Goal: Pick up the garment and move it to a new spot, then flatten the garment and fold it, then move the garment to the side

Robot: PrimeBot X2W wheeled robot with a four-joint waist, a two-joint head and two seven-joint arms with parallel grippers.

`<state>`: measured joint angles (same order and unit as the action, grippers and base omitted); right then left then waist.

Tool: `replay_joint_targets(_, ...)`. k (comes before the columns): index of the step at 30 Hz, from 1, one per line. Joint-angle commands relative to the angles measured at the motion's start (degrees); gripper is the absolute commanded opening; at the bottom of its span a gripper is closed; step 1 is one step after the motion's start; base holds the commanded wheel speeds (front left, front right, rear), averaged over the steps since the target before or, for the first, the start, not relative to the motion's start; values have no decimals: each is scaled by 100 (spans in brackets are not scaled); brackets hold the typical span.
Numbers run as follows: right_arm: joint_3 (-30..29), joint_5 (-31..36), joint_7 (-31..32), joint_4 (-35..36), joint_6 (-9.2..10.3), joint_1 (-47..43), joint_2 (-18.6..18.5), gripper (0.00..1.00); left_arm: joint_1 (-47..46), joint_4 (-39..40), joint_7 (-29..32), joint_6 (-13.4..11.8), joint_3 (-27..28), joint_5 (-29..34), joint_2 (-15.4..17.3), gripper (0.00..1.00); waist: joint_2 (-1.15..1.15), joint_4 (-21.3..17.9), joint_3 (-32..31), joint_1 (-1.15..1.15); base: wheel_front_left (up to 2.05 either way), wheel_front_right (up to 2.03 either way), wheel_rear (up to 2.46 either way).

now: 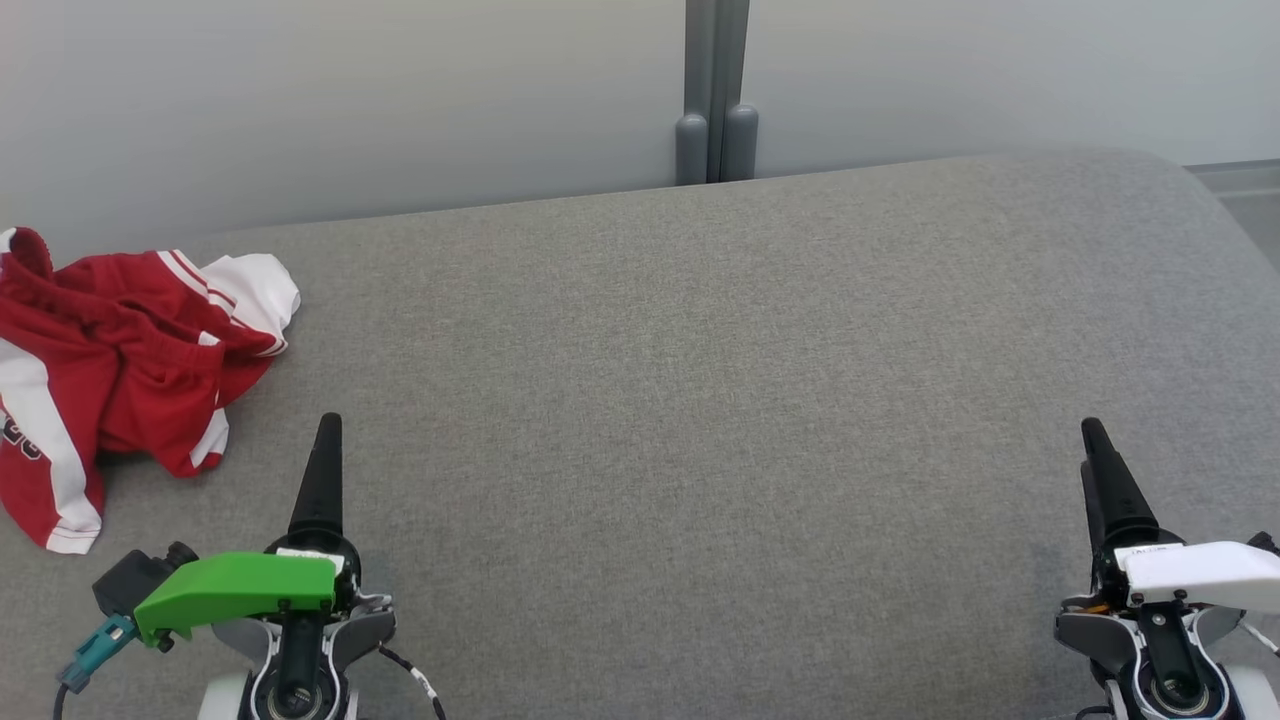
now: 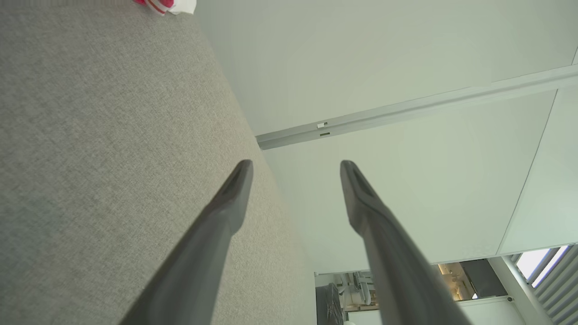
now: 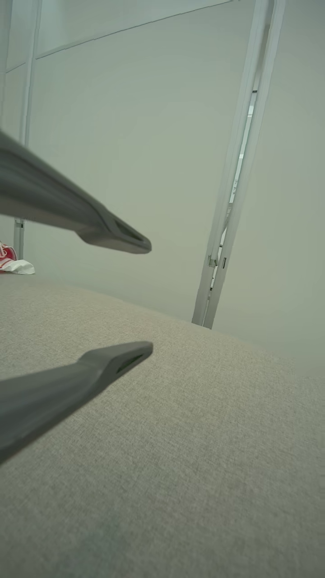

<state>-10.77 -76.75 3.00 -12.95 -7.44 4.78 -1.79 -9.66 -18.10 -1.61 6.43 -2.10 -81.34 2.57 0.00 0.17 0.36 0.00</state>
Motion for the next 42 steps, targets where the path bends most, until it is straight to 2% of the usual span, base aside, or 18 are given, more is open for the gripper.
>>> replay_joint_targets(1, 46, 260, -75, 183, -2, 33, -56, 100, -47, 188, -52, -47, -9, 230, 17, 100, 0, 5, 2, 0, 0, 0, 0)
replay_joint_targets(13, 352, 1718, -380, 571, -3, -60, -67, 100, 116, 627, -278, -288, -89, 1622, 21, 100, 0, 61, 8, 0, 0, 0, 0)
replay_joint_targets(23, 576, 2576, -608, 752, -3, -184, -77, 100, 380, 852, -449, -451, -137, 2898, 25, 100, 0, 69, -2, 0, 0, 0, 0)
replay_joint_targets(34, 777, 3484, -837, 840, -4, -269, -85, 100, 537, 970, -623, -537, -237, 3925, 29, 100, 0, 91, -15, 0, 0, 0, 0)
replay_joint_targets(42, 862, 3928, -963, 891, -4, -301, -90, 100, 599, 936, -718, -561, -302, 4445, 31, 100, 0, 102, -27, 0, 0, 0, 0)
